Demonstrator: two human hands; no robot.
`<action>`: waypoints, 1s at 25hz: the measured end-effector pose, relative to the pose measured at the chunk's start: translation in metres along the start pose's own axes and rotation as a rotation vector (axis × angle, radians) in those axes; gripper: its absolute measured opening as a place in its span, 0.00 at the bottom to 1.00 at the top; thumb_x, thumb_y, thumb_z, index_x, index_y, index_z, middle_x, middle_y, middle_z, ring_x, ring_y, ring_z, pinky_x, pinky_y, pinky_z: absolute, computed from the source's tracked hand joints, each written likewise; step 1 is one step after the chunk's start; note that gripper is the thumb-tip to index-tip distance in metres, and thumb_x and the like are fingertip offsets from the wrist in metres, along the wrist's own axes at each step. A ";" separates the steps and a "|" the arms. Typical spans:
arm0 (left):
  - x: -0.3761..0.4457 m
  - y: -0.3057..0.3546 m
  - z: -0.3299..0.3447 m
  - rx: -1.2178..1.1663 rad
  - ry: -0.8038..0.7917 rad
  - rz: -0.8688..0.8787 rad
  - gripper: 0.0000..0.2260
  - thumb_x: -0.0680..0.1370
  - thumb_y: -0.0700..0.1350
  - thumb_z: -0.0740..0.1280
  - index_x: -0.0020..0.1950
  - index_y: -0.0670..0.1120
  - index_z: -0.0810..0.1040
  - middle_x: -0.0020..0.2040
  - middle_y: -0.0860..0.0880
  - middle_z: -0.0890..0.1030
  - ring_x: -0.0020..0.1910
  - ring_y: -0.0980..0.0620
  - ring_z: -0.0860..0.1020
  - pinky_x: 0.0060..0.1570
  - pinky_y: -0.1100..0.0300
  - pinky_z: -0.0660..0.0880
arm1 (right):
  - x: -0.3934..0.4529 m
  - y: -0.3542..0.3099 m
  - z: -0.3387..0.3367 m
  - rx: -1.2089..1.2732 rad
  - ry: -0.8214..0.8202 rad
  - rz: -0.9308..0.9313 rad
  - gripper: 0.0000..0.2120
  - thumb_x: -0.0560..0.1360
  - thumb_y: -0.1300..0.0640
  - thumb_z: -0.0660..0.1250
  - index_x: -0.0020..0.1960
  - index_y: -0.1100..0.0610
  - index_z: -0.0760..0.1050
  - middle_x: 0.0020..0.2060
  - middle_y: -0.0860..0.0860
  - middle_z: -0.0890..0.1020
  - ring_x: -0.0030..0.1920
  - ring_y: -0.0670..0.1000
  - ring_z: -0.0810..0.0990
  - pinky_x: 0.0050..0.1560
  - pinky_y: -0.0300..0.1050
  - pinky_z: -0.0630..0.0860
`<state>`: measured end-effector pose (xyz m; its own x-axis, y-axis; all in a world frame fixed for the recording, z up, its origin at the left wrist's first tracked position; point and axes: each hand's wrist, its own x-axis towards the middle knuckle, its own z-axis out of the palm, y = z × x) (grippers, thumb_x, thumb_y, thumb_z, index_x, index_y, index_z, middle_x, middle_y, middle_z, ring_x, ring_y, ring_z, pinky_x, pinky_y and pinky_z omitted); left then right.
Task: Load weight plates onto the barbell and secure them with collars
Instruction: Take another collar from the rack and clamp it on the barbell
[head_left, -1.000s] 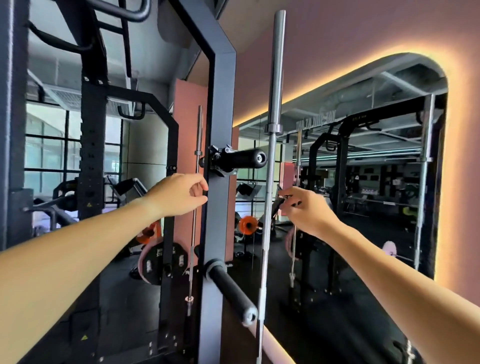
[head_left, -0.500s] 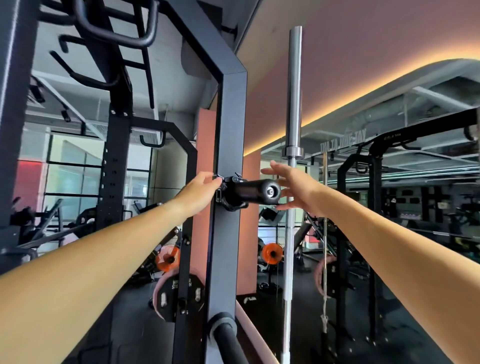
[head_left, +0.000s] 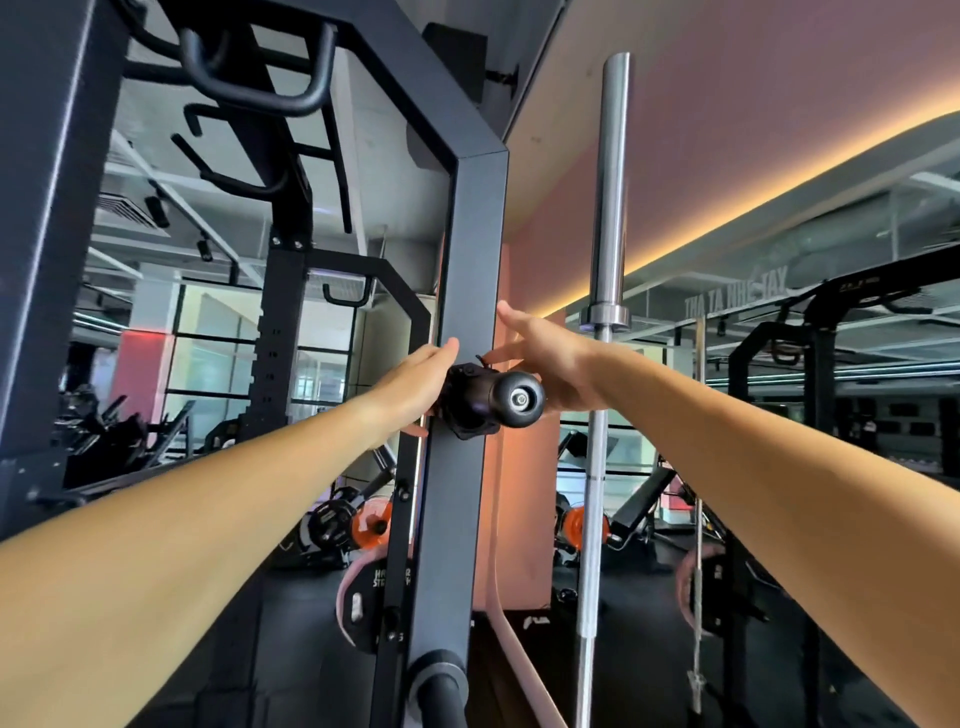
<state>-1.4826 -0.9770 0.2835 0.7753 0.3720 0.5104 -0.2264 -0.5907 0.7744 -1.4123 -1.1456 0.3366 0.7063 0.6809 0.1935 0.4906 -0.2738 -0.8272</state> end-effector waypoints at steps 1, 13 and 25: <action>-0.004 0.004 0.001 0.009 0.012 0.022 0.19 0.81 0.67 0.51 0.57 0.60 0.75 0.59 0.55 0.79 0.55 0.47 0.80 0.44 0.52 0.79 | -0.005 0.000 -0.003 0.004 0.015 -0.012 0.39 0.77 0.26 0.46 0.70 0.54 0.73 0.64 0.60 0.78 0.56 0.61 0.83 0.51 0.53 0.83; -0.078 0.039 0.015 0.138 0.329 0.362 0.11 0.81 0.58 0.60 0.52 0.57 0.81 0.41 0.65 0.80 0.42 0.67 0.76 0.44 0.65 0.70 | -0.075 0.023 -0.006 0.057 -0.025 -0.143 0.21 0.75 0.35 0.68 0.52 0.53 0.79 0.45 0.56 0.81 0.33 0.52 0.80 0.35 0.43 0.78; -0.167 0.056 -0.005 0.211 0.351 0.478 0.07 0.81 0.47 0.66 0.56 0.52 0.82 0.39 0.59 0.82 0.37 0.59 0.80 0.43 0.58 0.78 | -0.147 0.030 0.026 0.156 0.031 -0.418 0.24 0.65 0.37 0.79 0.50 0.54 0.80 0.39 0.50 0.87 0.32 0.51 0.83 0.36 0.41 0.79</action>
<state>-1.6280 -1.0688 0.2436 0.3695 0.2236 0.9019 -0.3509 -0.8652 0.3583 -1.5143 -1.2360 0.2692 0.4799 0.6898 0.5421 0.6564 0.1277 -0.7436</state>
